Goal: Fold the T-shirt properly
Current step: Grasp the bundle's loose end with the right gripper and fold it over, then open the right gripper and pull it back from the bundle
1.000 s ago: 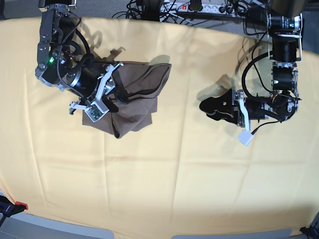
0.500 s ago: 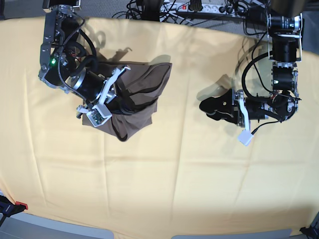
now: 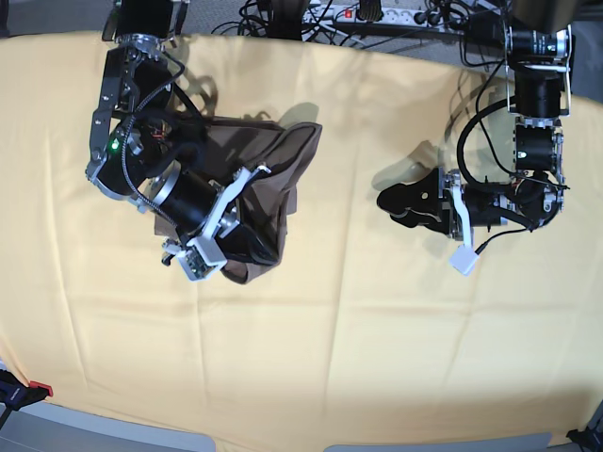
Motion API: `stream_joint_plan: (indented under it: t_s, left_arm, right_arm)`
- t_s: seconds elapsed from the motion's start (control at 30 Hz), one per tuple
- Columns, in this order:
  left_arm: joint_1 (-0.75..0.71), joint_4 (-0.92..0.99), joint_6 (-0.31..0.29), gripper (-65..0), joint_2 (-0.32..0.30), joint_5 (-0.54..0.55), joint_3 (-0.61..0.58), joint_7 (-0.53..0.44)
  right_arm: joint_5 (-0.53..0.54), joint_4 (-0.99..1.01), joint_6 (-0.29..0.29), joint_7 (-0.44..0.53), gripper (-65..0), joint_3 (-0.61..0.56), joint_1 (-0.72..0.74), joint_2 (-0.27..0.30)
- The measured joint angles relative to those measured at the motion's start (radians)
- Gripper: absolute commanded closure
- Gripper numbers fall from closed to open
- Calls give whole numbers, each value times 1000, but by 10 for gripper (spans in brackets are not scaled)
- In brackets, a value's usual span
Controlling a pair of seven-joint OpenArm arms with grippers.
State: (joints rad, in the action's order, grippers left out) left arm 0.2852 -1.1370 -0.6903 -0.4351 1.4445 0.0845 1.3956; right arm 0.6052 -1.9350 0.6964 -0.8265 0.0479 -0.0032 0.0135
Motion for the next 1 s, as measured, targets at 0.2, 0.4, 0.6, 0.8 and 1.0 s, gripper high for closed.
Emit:
stream_joint_plan:
  t_s: [0.2, 0.4, 0.6, 0.8, 1.0]
  left_arm:
    - [0, 0, 0, -435, 0, 0, 0, 0]
    - [3, 0, 0, -434, 0, 0, 0, 0]
    - [27, 0, -1, 0, 0, 14, 0, -5]
    - [34, -5, -3, 0, 8, 14, 0, -1]
    - [42, -156, -1, 0, 13, 13, -87, -1]
  right_arm:
    - [-2, 172, -3, 0, -130, -95, 88, 0]
    - [12, 206, -3, -11, -441, -177, 201, 0]
    - [21, 84, 1, -164, -216, -120, 275, 0]
    - [6, 73, 0, -208, 0, 23, 249, 71]
    - [-1, 99, 1, -167, 0, 74, 173, 217]
